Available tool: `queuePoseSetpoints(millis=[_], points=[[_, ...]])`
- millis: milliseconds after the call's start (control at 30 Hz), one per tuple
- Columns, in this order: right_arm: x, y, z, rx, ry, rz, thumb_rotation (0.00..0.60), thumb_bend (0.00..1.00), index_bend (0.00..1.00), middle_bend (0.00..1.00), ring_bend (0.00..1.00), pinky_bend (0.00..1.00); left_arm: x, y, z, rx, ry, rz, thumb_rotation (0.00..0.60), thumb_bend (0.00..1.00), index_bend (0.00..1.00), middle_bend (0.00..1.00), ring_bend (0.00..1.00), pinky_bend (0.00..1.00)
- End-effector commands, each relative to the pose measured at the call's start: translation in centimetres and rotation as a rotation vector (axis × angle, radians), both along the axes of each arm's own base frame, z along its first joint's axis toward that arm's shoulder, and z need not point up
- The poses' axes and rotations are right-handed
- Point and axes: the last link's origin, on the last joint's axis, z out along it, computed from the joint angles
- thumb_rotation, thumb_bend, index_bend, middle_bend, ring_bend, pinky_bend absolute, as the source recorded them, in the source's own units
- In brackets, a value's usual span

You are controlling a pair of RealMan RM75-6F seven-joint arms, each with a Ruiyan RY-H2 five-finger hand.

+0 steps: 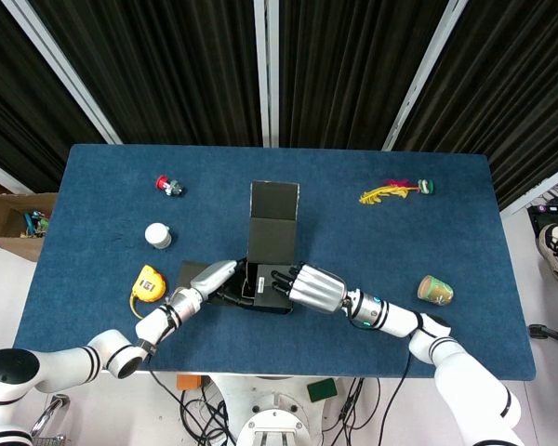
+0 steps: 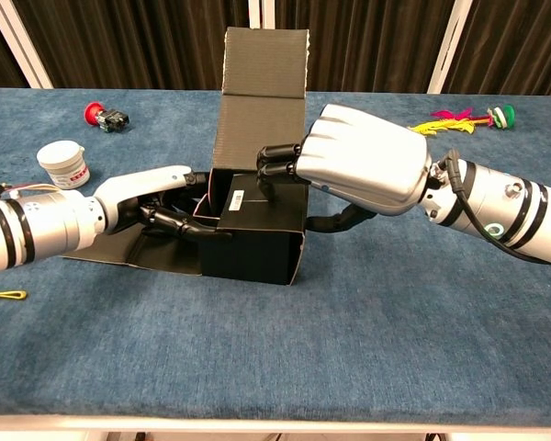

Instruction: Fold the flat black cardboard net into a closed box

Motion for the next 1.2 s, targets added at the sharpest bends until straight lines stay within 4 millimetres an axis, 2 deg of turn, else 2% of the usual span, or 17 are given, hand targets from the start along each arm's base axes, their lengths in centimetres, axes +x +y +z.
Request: queuePoseSetpoints(millis=[33,400,833,1200], points=[[0.0,0.0,0.0,0.001,0.004,0.002,0.600,0.20,0.52,0.41,0.78,1.00,0.0,-0.1,0.1,-0.001,0.002,-0.005,0.299,0.00,0.12,0.19,0.49,0.84],[0.1,-0.1,0.4,-0.012,0.012,0.010,0.600,0.18,0.51,0.37,0.77,1.00,0.4,-0.2,0.4,0.013,0.007,-0.032,0.197,0.00,0.05,0.15,0.49,0.84],[0.8,0.7,0.2,0.013,-0.003,0.058,0.600,0.18,0.41,0.32,0.77,1.00,0.2,-0.3,0.4,0.004,0.027,-0.036,0.169,0.00,0.03,0.13,0.49,0.84],[0.4,0.8,0.0,0.009,0.041,0.064,0.600,0.18,0.40,0.33,0.77,1.00,-0.1,-0.4,0.9,0.020,0.030,-0.028,0.159,0.00,0.02,0.12,0.49,0.84]])
